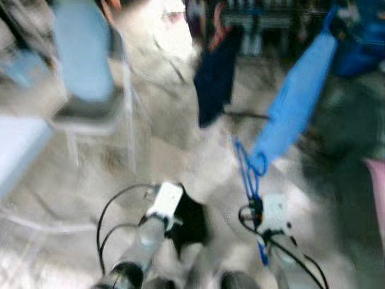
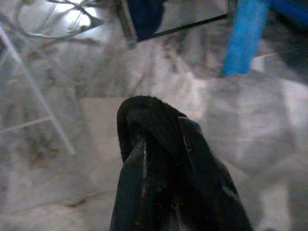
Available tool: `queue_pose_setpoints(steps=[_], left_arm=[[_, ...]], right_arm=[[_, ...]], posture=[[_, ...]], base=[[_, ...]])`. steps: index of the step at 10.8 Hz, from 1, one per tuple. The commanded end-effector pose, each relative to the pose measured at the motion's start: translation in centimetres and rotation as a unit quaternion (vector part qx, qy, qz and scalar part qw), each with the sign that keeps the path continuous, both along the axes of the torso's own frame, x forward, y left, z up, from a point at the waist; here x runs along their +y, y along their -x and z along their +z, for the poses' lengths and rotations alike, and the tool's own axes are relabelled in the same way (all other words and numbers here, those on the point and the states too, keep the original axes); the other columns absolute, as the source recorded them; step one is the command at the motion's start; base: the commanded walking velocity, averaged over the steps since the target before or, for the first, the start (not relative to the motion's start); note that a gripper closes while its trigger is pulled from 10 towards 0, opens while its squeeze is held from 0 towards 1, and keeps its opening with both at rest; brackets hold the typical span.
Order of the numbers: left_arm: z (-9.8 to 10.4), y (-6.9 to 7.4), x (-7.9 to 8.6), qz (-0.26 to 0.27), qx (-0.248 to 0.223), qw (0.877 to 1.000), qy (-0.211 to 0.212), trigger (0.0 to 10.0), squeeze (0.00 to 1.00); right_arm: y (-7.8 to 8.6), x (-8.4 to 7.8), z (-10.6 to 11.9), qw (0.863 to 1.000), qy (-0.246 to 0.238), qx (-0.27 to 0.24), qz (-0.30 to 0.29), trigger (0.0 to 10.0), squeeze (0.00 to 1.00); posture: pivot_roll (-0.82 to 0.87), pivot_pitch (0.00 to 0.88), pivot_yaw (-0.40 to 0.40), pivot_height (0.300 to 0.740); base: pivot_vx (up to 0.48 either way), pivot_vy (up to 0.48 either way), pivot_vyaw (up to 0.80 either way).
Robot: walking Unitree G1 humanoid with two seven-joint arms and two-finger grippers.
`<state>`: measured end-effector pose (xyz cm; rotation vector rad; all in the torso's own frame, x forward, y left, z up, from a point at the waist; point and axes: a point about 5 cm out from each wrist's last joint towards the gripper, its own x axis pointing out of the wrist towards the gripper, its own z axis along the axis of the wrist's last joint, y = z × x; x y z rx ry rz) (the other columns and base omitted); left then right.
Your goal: Hang hanger
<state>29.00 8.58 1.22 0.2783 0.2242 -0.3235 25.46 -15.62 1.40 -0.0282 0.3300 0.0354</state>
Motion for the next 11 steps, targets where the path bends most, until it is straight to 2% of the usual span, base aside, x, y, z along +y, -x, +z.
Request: queue_pose_setpoints(steps=[1,5,6,7,8,11], left_arm=[[0.1,-0.1,0.5,0.000,-0.007,1.000,-0.009,10.0,0.00],[-0.1,0.1,1.2,0.020,-0.016,1.000,-0.017,10.0,0.00],[0.6,-0.4,1.5,0.032,-0.037,0.999,-0.009,10.0,0.00],[0.8,-0.7,1.4,0.037,-0.040,0.998,-0.026,10.0,0.00],[1.1,-1.0,1.5,0.043,-0.043,0.998,-0.025,10.0,0.00],[0.9,-1.0,1.5,0.046,-0.041,0.997,-0.039,10.0,0.00]], right_arm=[[-0.2,0.6,0.2,1.000,-0.006,-0.002,0.007,10.0,0.00],[0.8,0.5,-0.6,0.999,0.011,0.010,0.028,10.0,0.00],[0.7,0.5,-0.5,0.999,0.017,0.005,0.033,10.0,0.00],[0.4,0.6,-0.4,0.999,0.020,0.003,0.037,10.0,0.00],[0.2,0.5,-0.2,0.999,0.020,0.000,0.041,10.0,0.00],[0.0,0.4,0.0,0.998,0.032,-0.003,0.050,10.0,0.00]], posture=[[-0.20,0.170,0.058,0.740],[-0.19,0.163,0.047,0.740],[-0.19,0.165,0.047,0.740],[-0.19,0.165,0.044,0.740],[-0.19,0.167,0.044,0.740],[-0.20,0.172,0.039,0.740]], base=[[0.000,0.000,0.00],[0.000,0.000,0.00],[0.000,0.000,0.80],[0.000,0.000,0.80],[0.000,0.000,0.80],[0.000,0.000,0.80]])
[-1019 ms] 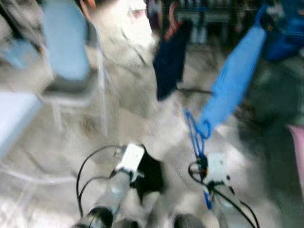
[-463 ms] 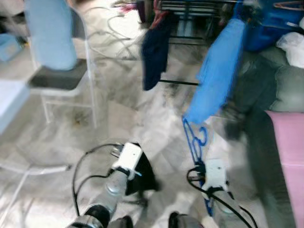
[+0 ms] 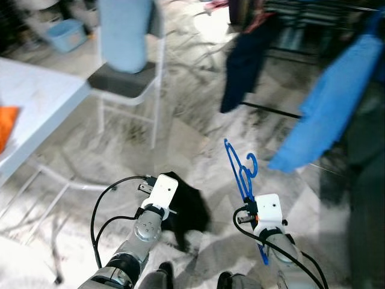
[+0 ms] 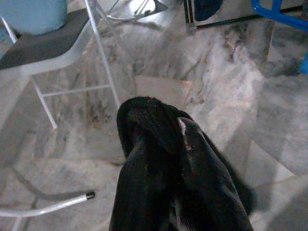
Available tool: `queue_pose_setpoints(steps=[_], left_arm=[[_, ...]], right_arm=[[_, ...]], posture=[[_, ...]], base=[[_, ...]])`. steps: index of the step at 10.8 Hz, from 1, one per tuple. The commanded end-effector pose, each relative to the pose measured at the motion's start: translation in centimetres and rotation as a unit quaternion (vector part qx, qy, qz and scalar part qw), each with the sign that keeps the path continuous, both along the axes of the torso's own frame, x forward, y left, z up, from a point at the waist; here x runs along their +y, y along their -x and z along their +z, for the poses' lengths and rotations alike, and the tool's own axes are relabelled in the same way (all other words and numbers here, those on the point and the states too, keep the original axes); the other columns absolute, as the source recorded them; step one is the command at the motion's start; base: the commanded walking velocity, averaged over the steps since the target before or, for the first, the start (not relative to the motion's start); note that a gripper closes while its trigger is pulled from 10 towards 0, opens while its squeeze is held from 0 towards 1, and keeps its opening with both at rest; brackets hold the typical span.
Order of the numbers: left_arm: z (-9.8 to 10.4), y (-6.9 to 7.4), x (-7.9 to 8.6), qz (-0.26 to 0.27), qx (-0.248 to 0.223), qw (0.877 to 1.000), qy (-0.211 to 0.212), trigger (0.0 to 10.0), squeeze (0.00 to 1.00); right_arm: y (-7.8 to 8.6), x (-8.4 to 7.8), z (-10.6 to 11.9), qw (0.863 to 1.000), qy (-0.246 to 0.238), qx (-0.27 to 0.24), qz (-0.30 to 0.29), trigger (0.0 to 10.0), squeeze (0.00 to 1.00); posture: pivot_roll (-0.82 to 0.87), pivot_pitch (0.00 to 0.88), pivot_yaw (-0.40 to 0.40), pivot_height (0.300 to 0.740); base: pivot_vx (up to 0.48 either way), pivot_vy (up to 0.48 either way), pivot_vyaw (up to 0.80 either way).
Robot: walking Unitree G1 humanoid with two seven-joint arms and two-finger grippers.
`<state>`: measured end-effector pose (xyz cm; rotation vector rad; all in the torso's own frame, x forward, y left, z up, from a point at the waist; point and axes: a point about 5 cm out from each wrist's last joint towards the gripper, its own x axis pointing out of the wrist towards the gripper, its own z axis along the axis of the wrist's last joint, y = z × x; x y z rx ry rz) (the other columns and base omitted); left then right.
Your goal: Hang hanger
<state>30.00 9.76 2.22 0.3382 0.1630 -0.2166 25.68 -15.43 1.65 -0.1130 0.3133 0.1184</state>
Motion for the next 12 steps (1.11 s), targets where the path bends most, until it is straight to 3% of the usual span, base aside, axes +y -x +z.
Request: queue_pose_setpoints(steps=[1,4,7,9,12], left_arm=[[-0.3,0.2,0.0,0.004,0.004,1.000,-0.011,10.0,0.00],[-0.9,0.6,-0.5,-0.005,0.020,0.999,-0.025,10.0,0.00],[-1.0,0.8,-1.1,-0.034,0.030,0.999,-0.011,10.0,0.00],[-1.1,1.1,-1.6,-0.072,0.050,0.996,0.030,10.0,0.00],[-1.6,1.2,-0.5,-0.044,0.053,0.998,-0.004,10.0,0.00]], right_arm=[[0.4,0.3,-0.2,1.000,-0.001,0.006,0.013,10.0,0.00],[0.8,0.9,-0.3,0.999,0.007,0.007,0.032,10.0,0.00],[1.2,1.0,-0.5,0.999,0.009,0.011,0.036,10.0,0.00],[1.2,1.3,-0.6,0.999,0.010,0.012,0.052,10.0,0.00],[1.0,0.9,-0.2,0.998,0.023,0.009,0.061,10.0,0.00]], posture=[[-0.21,0.172,0.036,0.740],[-0.22,0.179,0.034,0.740],[-0.23,0.190,0.044,0.740],[-0.22,0.192,0.045,0.740],[-0.24,0.187,0.027,0.740]], base=[[0.000,0.000,0.80],[0.000,0.000,0.80],[0.000,0.000,0.80],[0.000,0.000,0.80],[0.000,0.000,0.80]])
